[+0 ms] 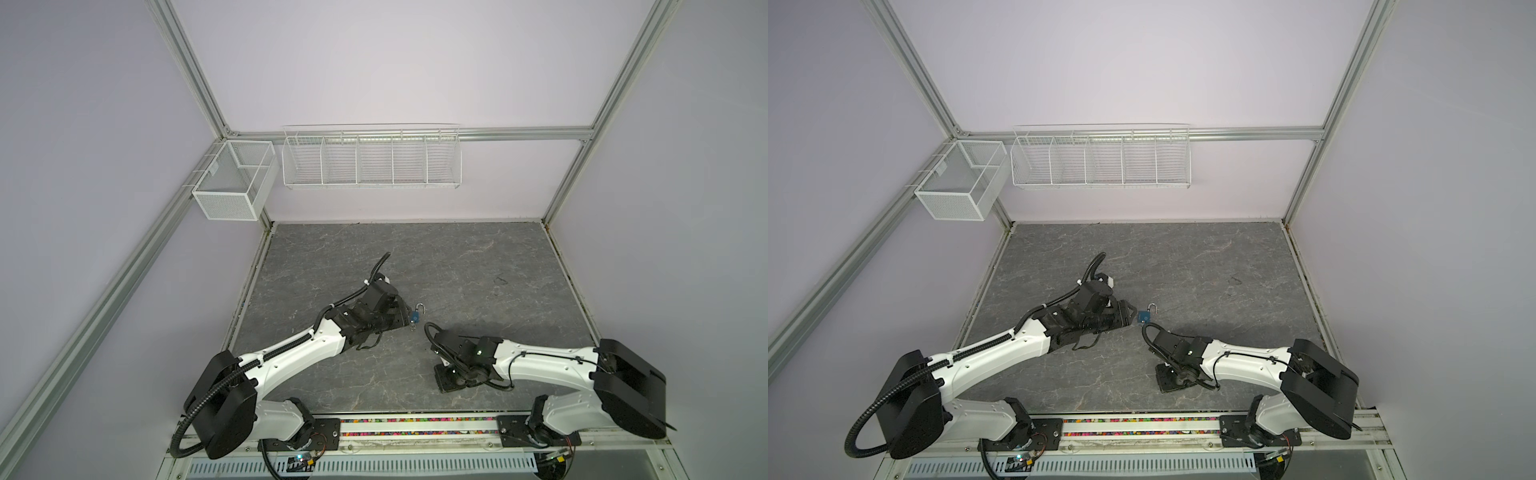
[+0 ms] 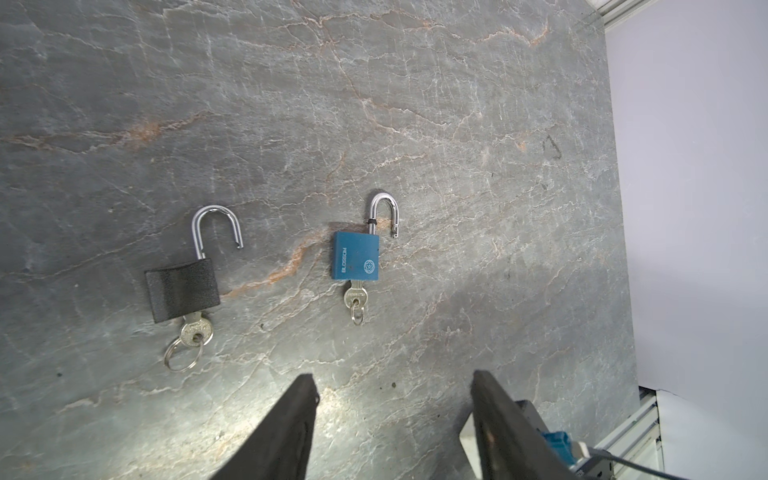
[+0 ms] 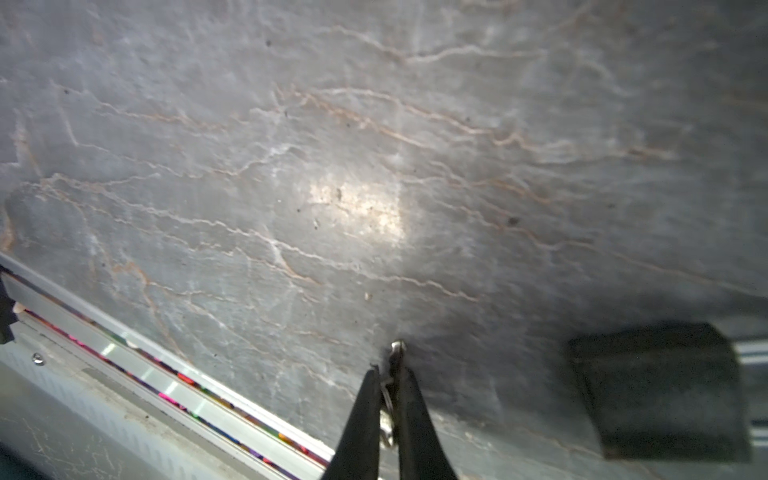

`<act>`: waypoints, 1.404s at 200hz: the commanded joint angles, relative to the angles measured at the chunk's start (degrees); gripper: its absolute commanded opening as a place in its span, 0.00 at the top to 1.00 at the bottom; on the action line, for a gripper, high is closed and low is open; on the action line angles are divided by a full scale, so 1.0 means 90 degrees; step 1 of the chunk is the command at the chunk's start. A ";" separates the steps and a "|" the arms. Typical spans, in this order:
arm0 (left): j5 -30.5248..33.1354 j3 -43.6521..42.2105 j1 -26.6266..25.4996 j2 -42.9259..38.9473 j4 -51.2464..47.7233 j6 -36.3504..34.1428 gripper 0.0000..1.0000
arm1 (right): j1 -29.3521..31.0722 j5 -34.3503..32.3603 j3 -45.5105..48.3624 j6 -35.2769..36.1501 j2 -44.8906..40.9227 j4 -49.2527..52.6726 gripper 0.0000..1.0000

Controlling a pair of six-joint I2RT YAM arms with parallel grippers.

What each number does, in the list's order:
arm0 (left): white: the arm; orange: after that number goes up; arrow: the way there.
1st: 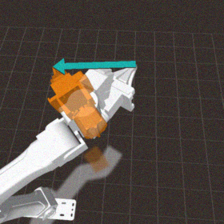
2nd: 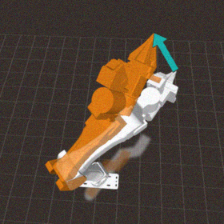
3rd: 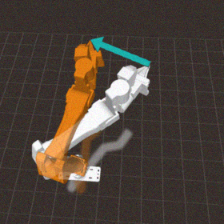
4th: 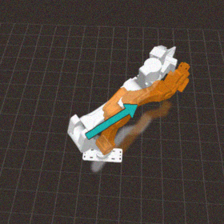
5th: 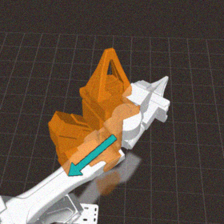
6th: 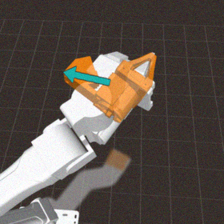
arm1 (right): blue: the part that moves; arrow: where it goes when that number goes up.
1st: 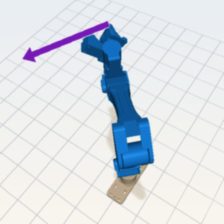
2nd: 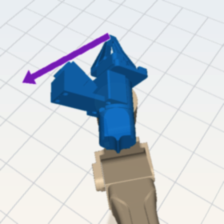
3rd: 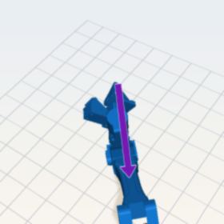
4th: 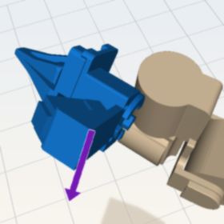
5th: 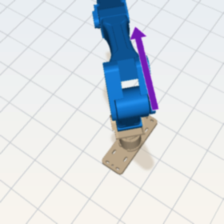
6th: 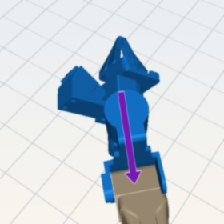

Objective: Unlock with the key

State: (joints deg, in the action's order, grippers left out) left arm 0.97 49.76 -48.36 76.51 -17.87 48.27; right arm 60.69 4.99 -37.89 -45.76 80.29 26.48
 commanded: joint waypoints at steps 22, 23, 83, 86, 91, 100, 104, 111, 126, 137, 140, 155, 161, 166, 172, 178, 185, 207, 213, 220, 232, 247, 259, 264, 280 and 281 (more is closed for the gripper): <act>0.0019 -0.0145 0.0041 -0.0202 0.0044 0.0276 0.40 | 0.0114 -0.0367 -0.0091 0.0198 -0.0049 0.0317 0.93; 0.0019 -0.0151 0.0046 -0.0216 0.0043 0.0283 0.40 | 0.0118 -0.0378 -0.0094 0.0209 -0.0066 0.0318 0.93; 0.0070 -0.0682 0.0139 -0.1218 0.0405 0.0860 0.40 | 0.0130 -0.0832 -0.0047 0.0636 -0.1096 -0.0025 0.93; 0.0055 -0.0705 0.0142 -0.1276 0.0434 0.0900 0.40 | 0.0125 -0.0851 -0.0040 0.0665 -0.1149 -0.0062 0.93; 0.0041 -0.0762 0.0148 -0.1375 0.0486 0.0950 0.40 | 0.0126 -0.0889 -0.0042 0.0705 -0.1251 -0.0129 0.93; -0.0015 -0.0833 0.0167 -0.1533 0.0531 0.1062 0.40 | 0.0121 -0.1005 -0.0069 0.0784 -0.1387 -0.0160 0.93; -0.0054 -0.0854 0.0185 -0.1593 0.0549 0.1111 0.40 | 0.0120 -0.1058 -0.0104 0.0845 -0.1442 -0.0164 0.93; -0.0148 -0.0888 0.0185 -0.1673 0.0650 0.1140 0.39 | 0.0121 -0.1110 -0.0174 0.0968 -0.1524 -0.0185 0.93; -0.0467 -0.0910 0.0211 -0.1714 0.0787 0.1304 0.38 | 0.0121 -0.1234 -0.0338 0.1336 -0.1694 -0.0319 0.93; -0.0782 -0.0921 0.0264 -0.1705 0.0918 0.1466 0.37 | 0.0113 -0.1320 -0.0420 0.1670 -0.1866 -0.0535 0.93; -0.0867 -0.0922 0.0289 -0.1706 0.0938 0.1483 0.37 | 0.0100 -0.1354 -0.0457 0.1744 -0.1909 -0.0562 0.93; -0.1098 -0.0919 0.0345 -0.1762 0.0950 0.1958 0.36 | -0.0023 -0.1501 -0.0650 0.2080 -0.2021 -0.0713 0.93; -0.1179 -0.0945 0.0344 -0.1830 0.1027 0.2126 0.36 | -0.0082 -0.1534 -0.0747 0.2173 -0.2019 -0.0751 0.93; -0.1284 -0.0997 0.0347 -0.1875 0.1214 0.2280 0.35 | -0.0144 -0.1576 -0.0851 0.2215 -0.2001 -0.0765 0.93; -0.1386 -0.1085 0.0348 -0.1932 0.1485 0.2465 0.35 | -0.0244 -0.1561 -0.0969 0.2244 -0.1962 -0.0776 0.93; -0.1478 -0.1164 0.0352 -0.1964 0.1745 0.2684 0.35 | -0.0311 -0.1482 -0.1049 0.2287 -0.1940 -0.0877 0.93; -0.1504 -0.1255 0.0353 -0.2019 0.1952 0.2968 0.35 | -0.0377 -0.1463 -0.1145 0.2308 -0.1913 -0.1028 0.93; -0.1186 -0.1554 0.0350 -0.2255 0.2365 0.3653 0.35 | -0.0521 -0.1579 -0.1653 0.2386 -0.1695 -0.1204 0.93; -0.1088 -0.1623 0.0347 -0.2316 0.2418 0.3836 0.35 | -0.0542 -0.1561 -0.1774 0.2434 -0.1619 -0.1226 0.93; -0.1012 -0.1705 0.0346 -0.2370 0.2474 0.4045 0.35 | -0.0567 -0.1543 -0.1930 0.2473 -0.1532 -0.1250 0.93; -0.0909 -0.1925 0.0349 -0.2481 0.2794 0.4423 0.35 | -0.0610 -0.1493 -0.2167 0.2508 -0.1363 -0.1310 0.93; -0.0737 -0.2103 0.0350 -0.2652 0.3044 0.4659 0.35 | -0.0654 -0.1484 -0.2513 0.2526 -0.1120 -0.1272 0.93; -0.0555 -0.1975 0.0352 -0.2766 0.2647 0.4427 0.37 | -0.0686 -0.1450 -0.2749 0.2387 -0.0964 -0.1214 0.93; -0.0466 -0.1960 0.0354 -0.2809 0.2584 0.4332 0.39 | -0.0698 -0.1401 -0.2827 0.2311 -0.0905 -0.1222 0.93; -0.0307 -0.2096 0.0347 -0.2928 0.2716 0.4303 0.39 | -0.0707 -0.1357 -0.3106 0.2094 -0.0719 -0.1121 0.93; -0.0296 -0.2108 0.0350 -0.2936 0.2736 0.4309 0.39 | -0.0707 -0.1361 -0.3125 0.2090 -0.0709 -0.1109 0.93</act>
State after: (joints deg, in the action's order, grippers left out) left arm -5.69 31.48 -45.39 52.27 4.47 85.23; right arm 54.78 -7.90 -62.74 -25.12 71.96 16.40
